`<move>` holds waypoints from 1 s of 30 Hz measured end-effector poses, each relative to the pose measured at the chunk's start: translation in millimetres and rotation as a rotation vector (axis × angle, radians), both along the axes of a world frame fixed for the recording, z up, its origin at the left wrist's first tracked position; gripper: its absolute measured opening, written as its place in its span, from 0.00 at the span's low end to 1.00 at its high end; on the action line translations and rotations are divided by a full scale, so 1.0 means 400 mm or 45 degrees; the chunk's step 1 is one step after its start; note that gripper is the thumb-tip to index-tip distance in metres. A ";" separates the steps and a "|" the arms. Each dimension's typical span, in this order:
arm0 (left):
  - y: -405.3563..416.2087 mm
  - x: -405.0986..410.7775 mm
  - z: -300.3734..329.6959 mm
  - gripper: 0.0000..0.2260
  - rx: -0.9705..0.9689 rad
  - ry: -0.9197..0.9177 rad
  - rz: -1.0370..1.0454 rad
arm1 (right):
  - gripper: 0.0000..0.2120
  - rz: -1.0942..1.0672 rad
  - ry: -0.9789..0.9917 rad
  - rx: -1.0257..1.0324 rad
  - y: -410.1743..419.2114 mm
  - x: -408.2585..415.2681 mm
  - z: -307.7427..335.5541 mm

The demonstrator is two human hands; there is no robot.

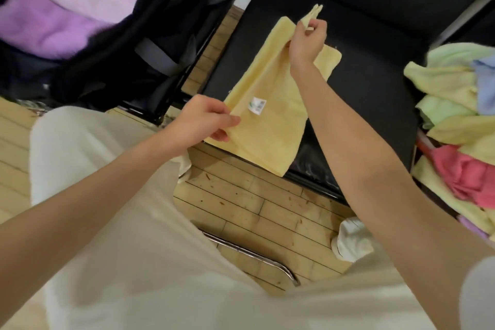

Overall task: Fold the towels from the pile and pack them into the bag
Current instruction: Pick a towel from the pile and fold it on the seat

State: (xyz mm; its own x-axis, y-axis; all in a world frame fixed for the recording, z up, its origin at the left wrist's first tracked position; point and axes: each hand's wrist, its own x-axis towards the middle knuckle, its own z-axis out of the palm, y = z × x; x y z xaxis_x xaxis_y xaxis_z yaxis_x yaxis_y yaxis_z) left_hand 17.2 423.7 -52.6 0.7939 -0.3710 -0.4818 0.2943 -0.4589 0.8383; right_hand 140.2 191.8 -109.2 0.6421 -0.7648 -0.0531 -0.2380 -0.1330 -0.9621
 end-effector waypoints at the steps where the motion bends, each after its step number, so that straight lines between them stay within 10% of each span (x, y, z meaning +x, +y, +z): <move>1: 0.011 0.008 -0.007 0.07 0.043 -0.015 0.040 | 0.04 0.013 0.007 -0.009 0.020 0.018 -0.009; 11: 0.033 0.003 -0.062 0.12 0.986 -0.654 -0.162 | 0.04 0.239 0.165 -0.044 0.099 -0.076 -0.050; 18: 0.016 -0.009 -0.064 0.17 0.685 -1.009 -0.548 | 0.09 0.940 0.172 -0.836 0.089 -0.423 0.002; 23: 0.006 -0.027 -0.073 0.18 0.748 -0.847 -0.827 | 0.38 1.514 0.454 -1.320 0.057 -0.569 0.002; 30: -0.022 -0.081 -0.085 0.24 0.774 -1.023 -0.954 | 0.28 1.544 0.613 -1.472 0.014 -0.634 -0.020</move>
